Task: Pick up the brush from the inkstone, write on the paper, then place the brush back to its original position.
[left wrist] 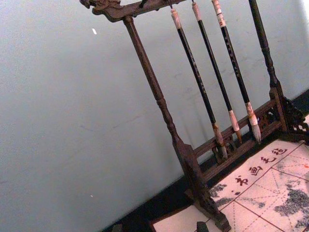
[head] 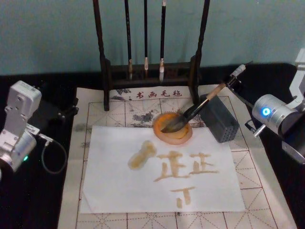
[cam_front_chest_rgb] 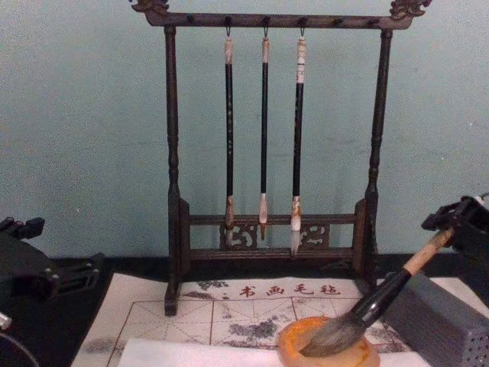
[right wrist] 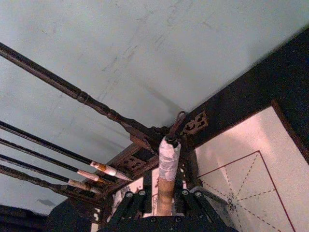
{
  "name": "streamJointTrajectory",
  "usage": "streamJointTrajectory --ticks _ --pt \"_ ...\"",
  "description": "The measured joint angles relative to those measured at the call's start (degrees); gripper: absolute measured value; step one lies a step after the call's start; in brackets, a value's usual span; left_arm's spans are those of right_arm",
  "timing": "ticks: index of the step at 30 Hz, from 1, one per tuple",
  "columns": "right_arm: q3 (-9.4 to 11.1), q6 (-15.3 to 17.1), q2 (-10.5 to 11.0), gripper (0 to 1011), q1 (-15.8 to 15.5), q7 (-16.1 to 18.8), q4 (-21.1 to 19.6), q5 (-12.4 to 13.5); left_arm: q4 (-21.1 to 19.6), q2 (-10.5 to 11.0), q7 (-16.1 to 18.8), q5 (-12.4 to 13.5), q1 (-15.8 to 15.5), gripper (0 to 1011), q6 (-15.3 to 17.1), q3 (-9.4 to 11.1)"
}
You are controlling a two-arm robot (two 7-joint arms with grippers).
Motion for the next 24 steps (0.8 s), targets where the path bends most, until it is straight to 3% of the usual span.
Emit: streamJointTrajectory --ticks 24 --pt "0.07 0.05 -0.04 964 -0.03 0.06 0.0 -0.06 0.0 0.0 0.0 0.0 0.0 1001 0.0 0.0"
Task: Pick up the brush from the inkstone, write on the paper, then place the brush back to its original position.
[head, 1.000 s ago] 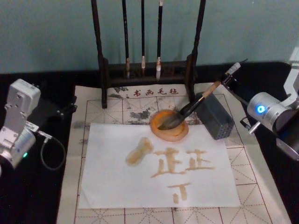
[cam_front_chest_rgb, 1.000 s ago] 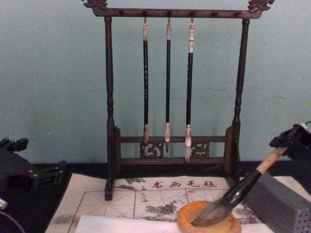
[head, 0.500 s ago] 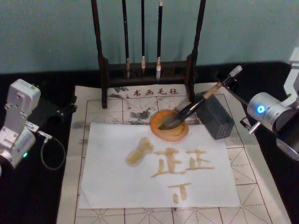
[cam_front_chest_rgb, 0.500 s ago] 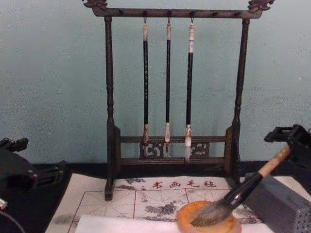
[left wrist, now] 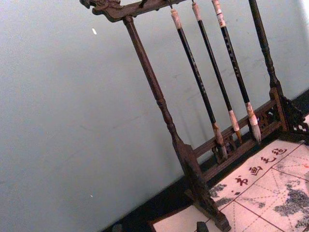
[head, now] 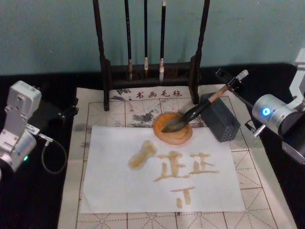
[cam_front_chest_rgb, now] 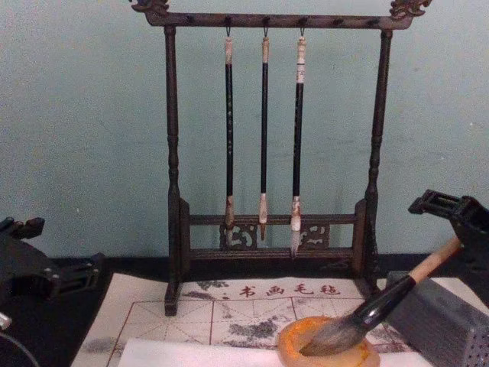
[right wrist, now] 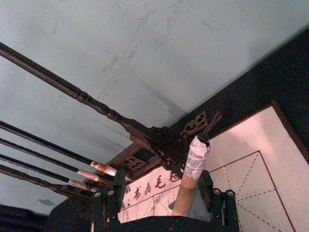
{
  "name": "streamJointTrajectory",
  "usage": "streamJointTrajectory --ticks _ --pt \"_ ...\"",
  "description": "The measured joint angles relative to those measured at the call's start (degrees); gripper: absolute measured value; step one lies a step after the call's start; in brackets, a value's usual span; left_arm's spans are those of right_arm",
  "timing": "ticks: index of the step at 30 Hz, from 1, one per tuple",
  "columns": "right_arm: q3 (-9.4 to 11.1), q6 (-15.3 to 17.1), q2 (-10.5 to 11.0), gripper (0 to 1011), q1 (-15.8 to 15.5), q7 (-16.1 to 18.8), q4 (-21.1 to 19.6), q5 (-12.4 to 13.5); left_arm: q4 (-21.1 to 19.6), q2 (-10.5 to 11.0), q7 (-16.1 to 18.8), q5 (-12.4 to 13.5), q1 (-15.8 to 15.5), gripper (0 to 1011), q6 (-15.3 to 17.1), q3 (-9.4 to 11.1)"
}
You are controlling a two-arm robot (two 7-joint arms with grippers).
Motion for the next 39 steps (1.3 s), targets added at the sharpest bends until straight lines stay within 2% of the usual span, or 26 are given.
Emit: streamJointTrajectory --ticks 2,17,29,39 --pt "0.0 0.0 0.0 1002 0.0 0.0 0.0 -0.01 0.0 0.0 0.0 0.0 0.0 1001 0.0 0.0" --pt "-0.16 -0.17 0.29 1000 -0.08 0.16 -0.08 0.28 0.0 0.0 0.0 0.0 0.0 1001 0.0 0.0" --pt "-0.41 -0.86 2.7 1000 -2.13 -0.48 -2.85 3.13 0.0 0.0 0.0 0.0 0.0 1001 0.0 0.0" --pt "-0.29 -2.83 6.38 1000 -6.32 -0.88 -7.77 4.21 0.0 0.0 0.0 0.0 0.0 1001 0.0 0.0"
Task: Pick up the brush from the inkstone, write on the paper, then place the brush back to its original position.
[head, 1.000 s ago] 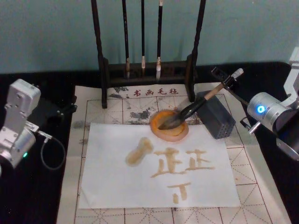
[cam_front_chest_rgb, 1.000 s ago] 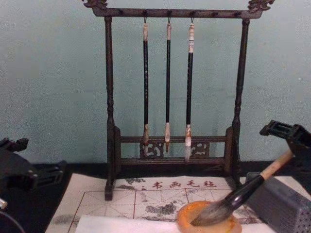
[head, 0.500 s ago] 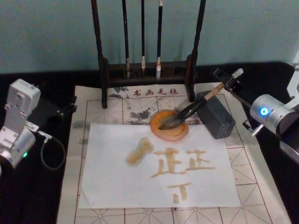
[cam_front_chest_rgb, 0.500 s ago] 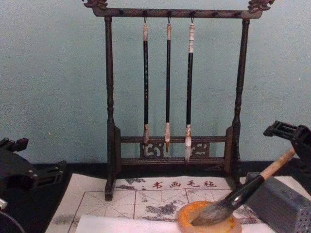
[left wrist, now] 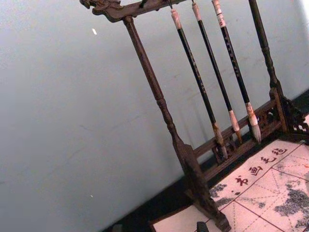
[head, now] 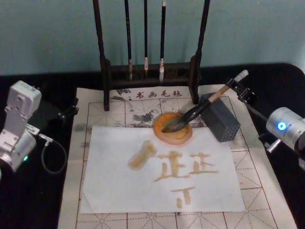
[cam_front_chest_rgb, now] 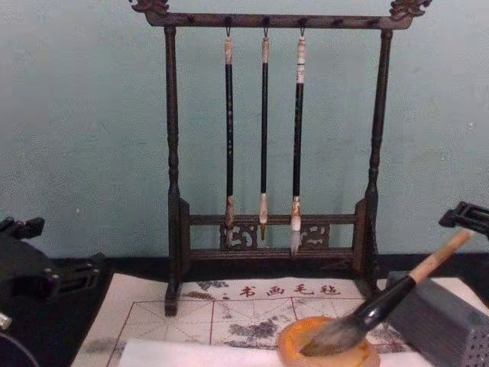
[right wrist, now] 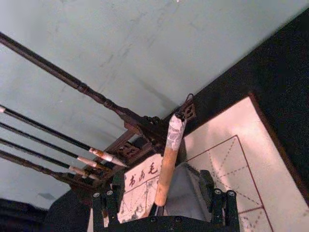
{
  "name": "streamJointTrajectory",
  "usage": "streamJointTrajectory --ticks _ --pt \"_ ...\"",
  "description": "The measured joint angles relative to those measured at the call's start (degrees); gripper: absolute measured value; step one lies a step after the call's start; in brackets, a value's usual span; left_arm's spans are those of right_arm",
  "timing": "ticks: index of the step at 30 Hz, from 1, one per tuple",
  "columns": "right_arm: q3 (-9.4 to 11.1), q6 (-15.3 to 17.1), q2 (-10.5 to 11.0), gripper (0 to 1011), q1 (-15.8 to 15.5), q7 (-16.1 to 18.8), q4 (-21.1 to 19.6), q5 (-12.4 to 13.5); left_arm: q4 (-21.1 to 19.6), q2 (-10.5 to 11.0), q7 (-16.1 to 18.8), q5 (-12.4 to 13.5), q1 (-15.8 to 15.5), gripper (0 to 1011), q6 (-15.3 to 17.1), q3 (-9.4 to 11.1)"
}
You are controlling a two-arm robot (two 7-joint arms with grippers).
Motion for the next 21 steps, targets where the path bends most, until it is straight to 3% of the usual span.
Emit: streamJointTrajectory --ticks 7,9,12,13,16,21 --pt "-1.11 -3.44 2.78 1000 -2.75 2.27 -2.87 -3.26 0.0 0.0 0.0 0.0 0.0 1001 0.0 0.0" --pt "-2.13 -5.48 3.73 1000 -3.54 4.15 -3.72 -7.67 0.0 0.0 0.0 0.0 0.0 1001 0.0 -0.01" --pt "-3.38 -6.87 4.95 1000 -3.99 5.89 -4.56 -12.3 0.0 0.0 0.0 0.0 0.0 1001 0.0 0.0" --pt "-3.38 -6.87 4.95 1000 -3.99 5.89 -4.56 -12.3 0.0 0.0 0.0 0.0 0.0 1001 0.0 0.0" --pt "-5.32 -8.04 6.53 1000 -4.17 7.56 -5.25 -18.22 0.0 0.0 0.0 0.0 0.0 1001 0.0 0.0" --pt "-7.35 -8.55 7.92 1000 -3.84 8.82 -5.39 -24.23 0.0 0.0 0.0 0.0 0.0 1001 0.0 0.0"
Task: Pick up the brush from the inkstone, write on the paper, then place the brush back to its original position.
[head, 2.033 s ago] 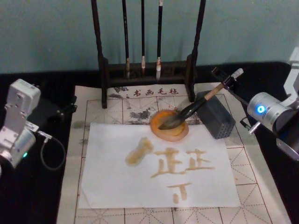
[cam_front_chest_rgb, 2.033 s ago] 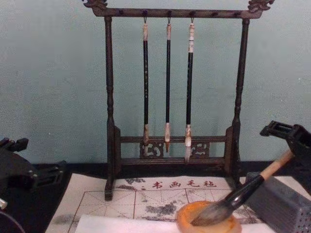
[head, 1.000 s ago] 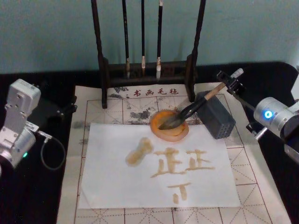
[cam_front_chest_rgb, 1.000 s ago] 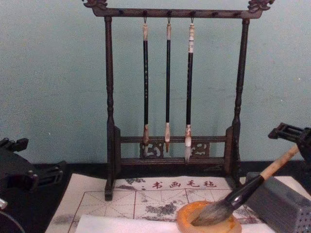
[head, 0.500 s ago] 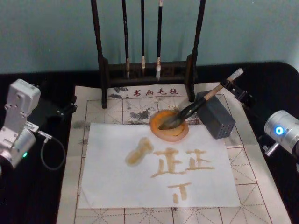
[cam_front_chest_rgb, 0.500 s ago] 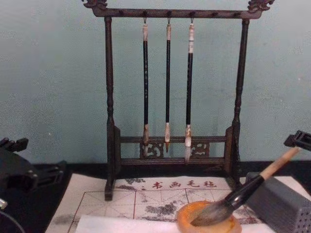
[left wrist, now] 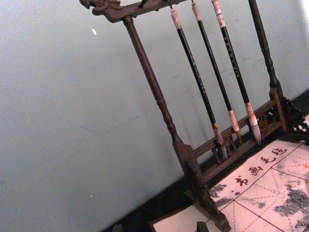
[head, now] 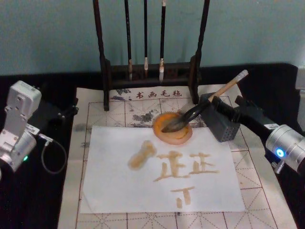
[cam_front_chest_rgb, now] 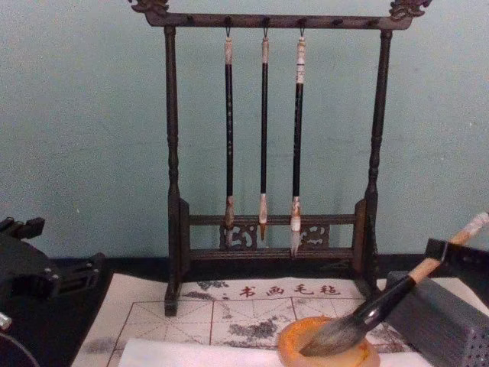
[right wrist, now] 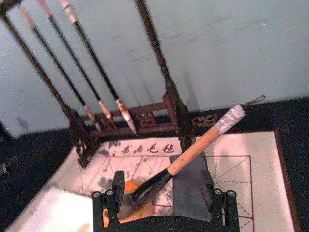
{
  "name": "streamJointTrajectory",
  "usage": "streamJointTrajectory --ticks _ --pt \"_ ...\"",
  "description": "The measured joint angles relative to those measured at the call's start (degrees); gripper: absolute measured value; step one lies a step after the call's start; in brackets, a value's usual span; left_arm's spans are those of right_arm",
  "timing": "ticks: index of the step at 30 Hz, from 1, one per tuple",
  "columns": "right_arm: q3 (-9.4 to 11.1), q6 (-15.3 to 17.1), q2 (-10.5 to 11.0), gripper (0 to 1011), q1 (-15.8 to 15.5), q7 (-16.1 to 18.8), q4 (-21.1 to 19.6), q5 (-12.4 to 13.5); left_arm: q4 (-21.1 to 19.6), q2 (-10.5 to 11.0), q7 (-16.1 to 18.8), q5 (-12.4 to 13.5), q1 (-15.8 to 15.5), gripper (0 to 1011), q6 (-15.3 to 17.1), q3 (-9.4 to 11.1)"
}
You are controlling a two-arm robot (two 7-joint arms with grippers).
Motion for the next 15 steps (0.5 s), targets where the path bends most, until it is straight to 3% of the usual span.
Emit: streamJointTrajectory --ticks 11,15 --pt "-2.75 -0.38 1.61 1000 0.73 0.91 0.33 -10.1 0.0 0.0 0.0 0.0 0.0 1001 0.0 0.0" --pt "-3.17 -0.43 1.79 1000 0.79 1.08 0.47 -11.84 0.0 0.0 0.0 0.0 0.0 1001 0.0 0.0"
